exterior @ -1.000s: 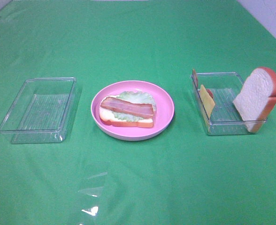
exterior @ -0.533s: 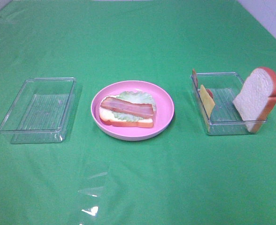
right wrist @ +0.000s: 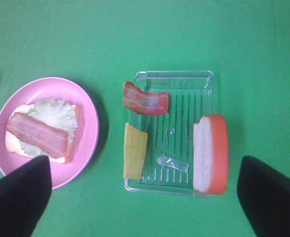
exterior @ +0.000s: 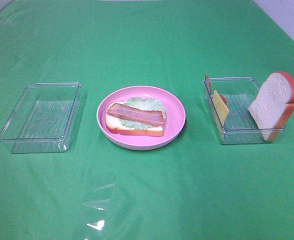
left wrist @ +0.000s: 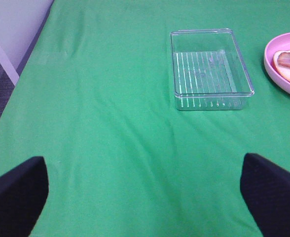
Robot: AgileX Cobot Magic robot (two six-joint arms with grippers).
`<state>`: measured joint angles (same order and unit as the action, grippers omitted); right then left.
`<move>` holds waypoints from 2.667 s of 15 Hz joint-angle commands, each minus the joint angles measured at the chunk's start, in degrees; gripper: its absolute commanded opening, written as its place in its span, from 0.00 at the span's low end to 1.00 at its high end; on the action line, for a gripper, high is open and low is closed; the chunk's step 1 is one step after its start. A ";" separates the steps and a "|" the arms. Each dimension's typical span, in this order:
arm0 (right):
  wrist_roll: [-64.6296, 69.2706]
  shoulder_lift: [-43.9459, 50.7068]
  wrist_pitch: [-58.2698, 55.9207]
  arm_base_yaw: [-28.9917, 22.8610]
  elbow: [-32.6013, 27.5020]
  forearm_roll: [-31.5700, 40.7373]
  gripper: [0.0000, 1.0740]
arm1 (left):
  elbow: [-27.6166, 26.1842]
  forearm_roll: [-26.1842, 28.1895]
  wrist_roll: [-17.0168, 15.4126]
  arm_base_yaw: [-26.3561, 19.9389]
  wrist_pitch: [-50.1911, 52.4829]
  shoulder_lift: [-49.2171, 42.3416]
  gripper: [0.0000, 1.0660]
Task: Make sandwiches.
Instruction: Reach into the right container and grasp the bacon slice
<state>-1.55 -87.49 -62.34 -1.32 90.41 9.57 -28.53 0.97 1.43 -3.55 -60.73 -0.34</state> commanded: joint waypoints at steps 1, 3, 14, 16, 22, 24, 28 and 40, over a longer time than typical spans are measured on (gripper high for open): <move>1.55 -7.39 -2.18 -2.35 6.65 -1.15 0.91 | 0.17 -0.11 -0.34 0.46 0.57 -0.86 0.94; 4.41 -14.04 -2.86 -6.93 12.55 -5.79 0.91 | 0.17 -0.11 -0.34 0.46 0.57 -0.86 0.94; 7.62 -33.80 1.32 -10.60 20.86 -5.67 0.91 | 0.17 -0.11 -0.34 0.46 0.57 -0.86 0.94; 7.62 -35.52 1.32 -10.60 20.86 -5.44 0.91 | 0.17 -0.11 -0.34 0.46 0.57 -0.86 0.94; 7.45 -41.31 4.53 -10.60 20.86 -5.33 0.91 | 0.17 -0.11 -0.34 0.46 0.57 -0.86 0.94; 7.45 -43.26 4.81 -10.60 20.86 -5.21 0.89 | 0.17 -0.11 -0.34 0.46 0.57 -0.86 0.94; 7.45 -45.38 4.81 -10.60 20.86 -5.16 0.89 | 0.17 -0.11 -0.34 0.46 0.57 -0.86 0.94; 7.45 -45.78 2.98 -10.60 20.86 -5.90 0.44 | 0.17 -0.11 -0.34 0.46 0.57 -0.86 0.94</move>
<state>6.53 -132.98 -59.07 -11.92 110.98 4.13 -28.53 0.97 1.43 -3.55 -60.62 -0.34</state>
